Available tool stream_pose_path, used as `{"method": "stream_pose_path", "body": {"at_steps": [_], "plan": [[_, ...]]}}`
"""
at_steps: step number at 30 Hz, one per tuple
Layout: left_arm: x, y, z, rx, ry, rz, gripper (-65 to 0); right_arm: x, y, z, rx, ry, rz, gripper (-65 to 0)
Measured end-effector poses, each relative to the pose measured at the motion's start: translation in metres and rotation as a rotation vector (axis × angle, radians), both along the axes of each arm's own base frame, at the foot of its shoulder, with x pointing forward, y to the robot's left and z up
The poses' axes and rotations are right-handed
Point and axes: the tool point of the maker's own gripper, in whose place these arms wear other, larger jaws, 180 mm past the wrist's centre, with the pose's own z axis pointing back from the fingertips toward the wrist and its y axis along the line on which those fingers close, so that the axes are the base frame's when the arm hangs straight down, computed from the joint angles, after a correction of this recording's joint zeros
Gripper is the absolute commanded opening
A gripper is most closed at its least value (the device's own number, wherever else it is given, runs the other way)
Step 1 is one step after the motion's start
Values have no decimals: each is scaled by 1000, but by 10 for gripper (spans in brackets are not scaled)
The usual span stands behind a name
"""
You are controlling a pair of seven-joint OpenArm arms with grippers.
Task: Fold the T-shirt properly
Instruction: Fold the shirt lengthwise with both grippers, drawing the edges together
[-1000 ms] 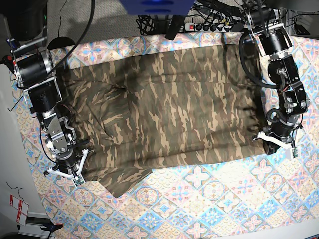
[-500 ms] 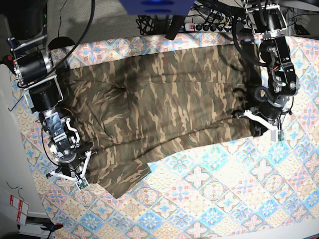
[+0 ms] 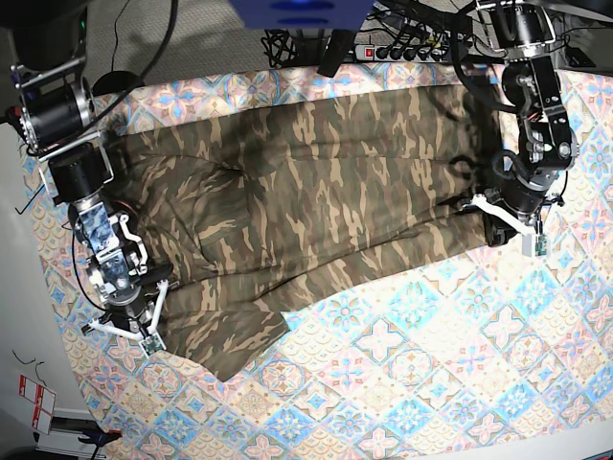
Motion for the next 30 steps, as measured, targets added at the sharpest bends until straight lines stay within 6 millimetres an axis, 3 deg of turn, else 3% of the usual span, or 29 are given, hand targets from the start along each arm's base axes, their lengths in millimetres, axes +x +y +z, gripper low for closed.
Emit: {"method": "stream_pose_path", "body": {"at_steps": [11, 20, 24, 30], "plan": [[-4, 4, -1, 16, 12, -4, -650, -2, -8, 0, -15, 11, -11, -650], [-7, 5, 27, 64, -50, -34, -650, -3, -9, -1, -17, 15, -15, -650], [-18, 22, 23, 87, -24, 12, -650, -3, -8, 0, -16, 13, -13, -650], [-21, 22, 23, 78, -32, 7, -650, -9, -19, -2, -32, 19, -15, -650]]}}
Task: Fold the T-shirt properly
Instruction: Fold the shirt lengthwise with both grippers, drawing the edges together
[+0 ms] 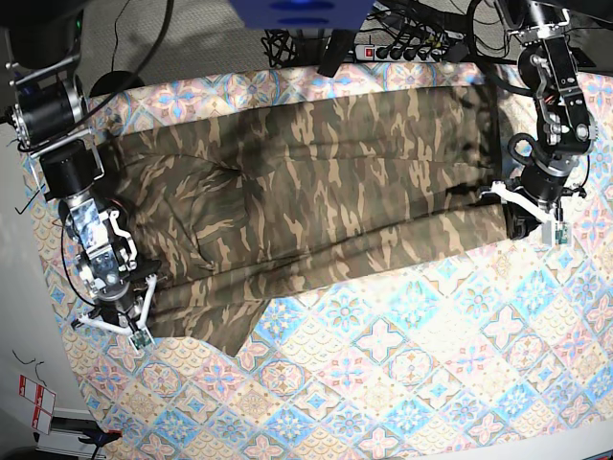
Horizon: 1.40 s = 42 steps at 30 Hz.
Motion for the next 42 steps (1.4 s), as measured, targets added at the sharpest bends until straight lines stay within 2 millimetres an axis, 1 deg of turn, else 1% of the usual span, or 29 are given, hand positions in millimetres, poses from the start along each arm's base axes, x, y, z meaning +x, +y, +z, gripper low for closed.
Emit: {"method": "stream_pose_path", "body": {"at_steps": [4, 11, 13, 17, 23, 25, 28, 33, 36, 40, 42], "plan": [[-7, -3, -5, 7, 23, -23, -650, -6, 3, -8, 4, 17, 2, -650], [-6, -6, 2, 14, 4, -34, -650, -9, 4, -8, 2, 19, 4, -650], [-8, -6, 1, 16, 7, -37, -650, -12, 8, -10, 4, 24, 9, -650], [-9, -7, 0, 16, 12, -39, -650, -16, 8, -14, 0, 47, 0, -650], [-22, -8, -10, 16, 52, -46, -650, -16, 7, -13, -2, 46, 0, -650], [-25, -8, -12, 15, 56, -46, -650, -18, 3, -13, -5, 50, 0, -650], [-27, -8, -13, 15, 62, -46, -650, -24, -3, -18, -15, 61, -7, -650], [-35, -8, -19, 17, 88, -51, -650, -35, -5, -28, -16, 100, -24, -650], [-37, -8, -20, 17, 92, -54, -650, -40, -8, -25, 19, 82, -53, -650], [-47, -9, -26, 15, 114, -57, -650, -58, -15, -33, 36, 113, -97, -650], [-53, -10, -31, 14, 135, -58, -650, -62, -15, -34, 42, 117, -103, -650]]}}
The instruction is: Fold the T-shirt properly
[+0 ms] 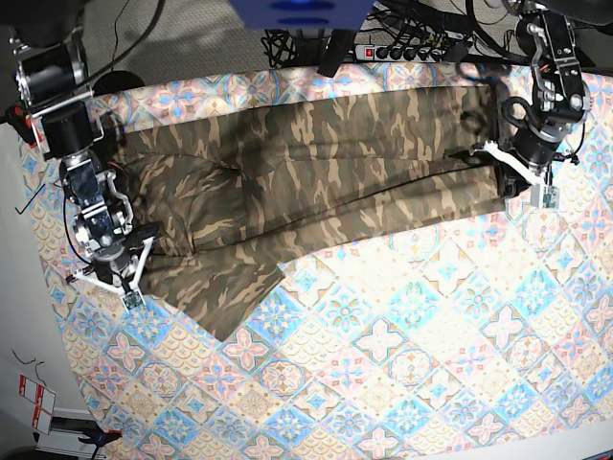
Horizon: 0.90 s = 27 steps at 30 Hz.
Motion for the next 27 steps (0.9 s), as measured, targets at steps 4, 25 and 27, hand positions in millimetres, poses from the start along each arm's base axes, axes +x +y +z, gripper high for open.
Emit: {"method": "stream_pose_path", "body": {"at_steps": [4, 25, 27], "plan": [[-3, -1, -3, 6, 12, -3, -650, -1, 0, -1, 4, -1, -3, -638], [-1, -8, -4, 0, 10, -17, -650, -14, 26, 63, 53, -6, -107, -102], [0, -8, -4, 0, 9, -17, -650, -12, 42, 67, 84, -24, -86, -103]]}}
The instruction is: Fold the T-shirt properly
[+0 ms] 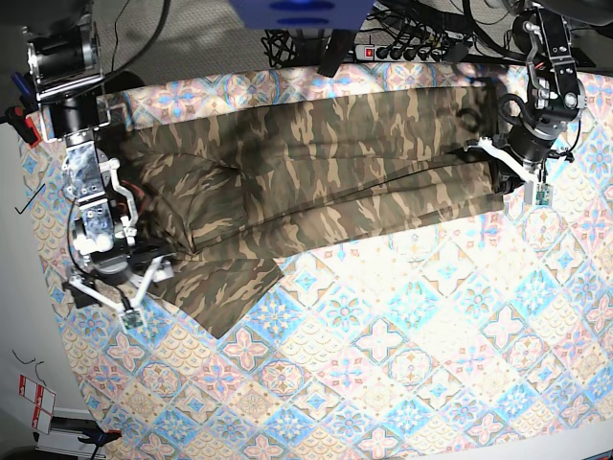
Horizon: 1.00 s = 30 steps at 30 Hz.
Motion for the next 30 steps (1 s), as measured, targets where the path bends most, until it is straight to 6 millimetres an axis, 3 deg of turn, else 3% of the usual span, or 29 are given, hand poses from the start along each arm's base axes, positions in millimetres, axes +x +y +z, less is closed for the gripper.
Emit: {"method": "stream_pose_path", "body": {"at_steps": [2, 6, 12, 18, 25, 30], "plan": [[0, 0, 0, 0, 1, 0, -650, 0, 8, -2, 13, 4, 12, -104], [0, 1, 0, 1, 1, 0, -650, 5, -1, -13, 4, 42, -22, -104], [0, 1, 0, 3, 0, 0, -650, 57, 23, -21, -3, 3, 64, -104], [0, 0, 0, 0, 1, 0, -650, 55, 3, -61, -33, 99, 34, -104], [0, 0, 0, 0, 2, 1, -650, 58, 45, -82, 59, 143, 133, -104], [0, 1, -1, 0, 2, 2, -650, 45, 23, -97, 32, 194, 93, -144]]}}
